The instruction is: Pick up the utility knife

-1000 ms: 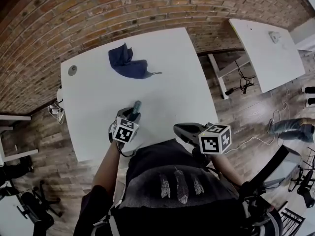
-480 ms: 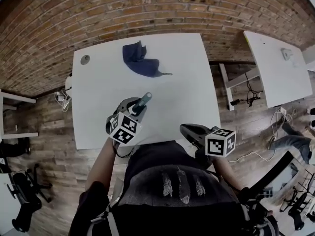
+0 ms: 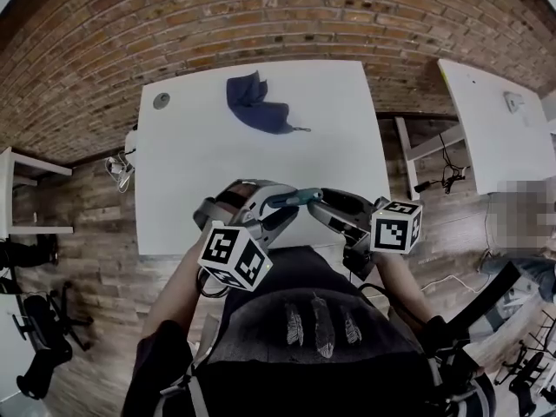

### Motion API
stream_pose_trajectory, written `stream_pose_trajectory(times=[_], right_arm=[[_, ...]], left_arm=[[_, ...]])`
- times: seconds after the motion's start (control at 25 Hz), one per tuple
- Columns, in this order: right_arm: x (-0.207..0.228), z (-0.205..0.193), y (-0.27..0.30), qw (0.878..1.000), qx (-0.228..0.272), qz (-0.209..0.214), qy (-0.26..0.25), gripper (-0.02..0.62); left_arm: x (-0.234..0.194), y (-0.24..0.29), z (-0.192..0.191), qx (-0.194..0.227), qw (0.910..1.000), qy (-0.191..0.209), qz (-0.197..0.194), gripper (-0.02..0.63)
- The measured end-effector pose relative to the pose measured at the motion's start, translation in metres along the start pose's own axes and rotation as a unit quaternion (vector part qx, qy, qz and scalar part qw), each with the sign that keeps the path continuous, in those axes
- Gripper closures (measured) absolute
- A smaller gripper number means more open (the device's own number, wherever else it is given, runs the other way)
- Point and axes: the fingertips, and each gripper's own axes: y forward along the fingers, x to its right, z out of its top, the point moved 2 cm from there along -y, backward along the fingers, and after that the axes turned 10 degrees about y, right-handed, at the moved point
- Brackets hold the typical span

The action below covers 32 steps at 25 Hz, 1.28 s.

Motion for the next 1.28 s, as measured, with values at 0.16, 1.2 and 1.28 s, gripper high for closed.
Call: stream_pose_trajectory(times=[0.16, 1.2, 1.28], right_arm=[[-0.016, -0.005, 0.004, 0.998, -0.017, 0.053, 0.01, 0.39], [-0.002, 0.012, -0.056, 0.98, 0.106, 0.128, 0.111, 0.526], [-0.003, 0.009, -0.06, 0.979, 0.104, 0.134, 0.113, 0.526]], left_arm=[[0.011, -0.003, 0.017, 0.012, 0.9996, 0.021, -0.016, 0.474], [-0.03, -0.063, 0.011, 0.116, 0.9126, -0.347, 0.182, 0.609], [-0.03, -0.07, 0.012, 0.122, 0.8982, -0.374, 0.196, 0.609]])
